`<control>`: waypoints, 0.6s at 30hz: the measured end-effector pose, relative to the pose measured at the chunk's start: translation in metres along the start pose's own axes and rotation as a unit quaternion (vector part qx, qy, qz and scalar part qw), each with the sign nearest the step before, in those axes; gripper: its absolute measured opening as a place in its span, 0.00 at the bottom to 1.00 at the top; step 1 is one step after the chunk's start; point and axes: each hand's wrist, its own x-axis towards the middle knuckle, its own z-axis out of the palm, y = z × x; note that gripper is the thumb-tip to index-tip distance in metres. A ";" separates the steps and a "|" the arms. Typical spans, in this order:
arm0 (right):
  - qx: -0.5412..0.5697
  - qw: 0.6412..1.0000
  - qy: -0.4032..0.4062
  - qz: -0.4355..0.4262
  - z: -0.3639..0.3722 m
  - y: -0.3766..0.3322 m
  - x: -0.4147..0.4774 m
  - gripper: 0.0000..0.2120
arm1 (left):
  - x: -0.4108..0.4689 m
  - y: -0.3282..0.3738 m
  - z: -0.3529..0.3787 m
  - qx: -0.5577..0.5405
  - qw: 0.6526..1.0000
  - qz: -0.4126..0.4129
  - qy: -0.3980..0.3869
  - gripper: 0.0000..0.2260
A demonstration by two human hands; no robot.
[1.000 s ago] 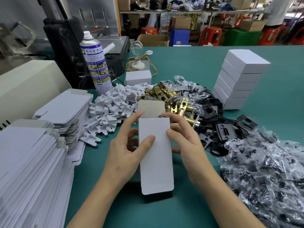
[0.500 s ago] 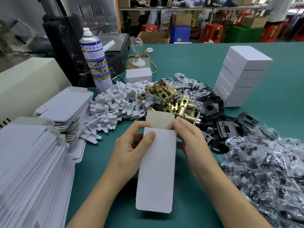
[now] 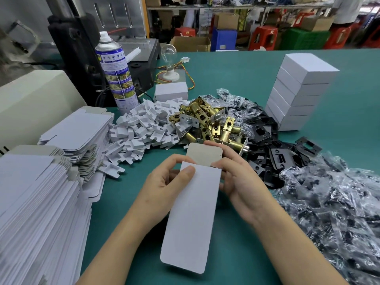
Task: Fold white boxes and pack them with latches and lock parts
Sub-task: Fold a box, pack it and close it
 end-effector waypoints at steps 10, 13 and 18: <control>-0.058 0.998 0.033 -0.013 -0.002 0.003 0.001 0.18 | -0.001 0.001 -0.003 0.038 0.999 0.006 -0.008 0.17; -0.079 0.996 0.047 -0.020 -0.002 0.002 0.000 0.19 | -0.001 0.001 -0.003 0.045 0.999 0.002 -0.016 0.18; -0.114 0.992 0.042 -0.044 0.002 0.000 -0.001 0.18 | 0.001 -0.001 -0.002 0.052 0.998 0.020 0.013 0.13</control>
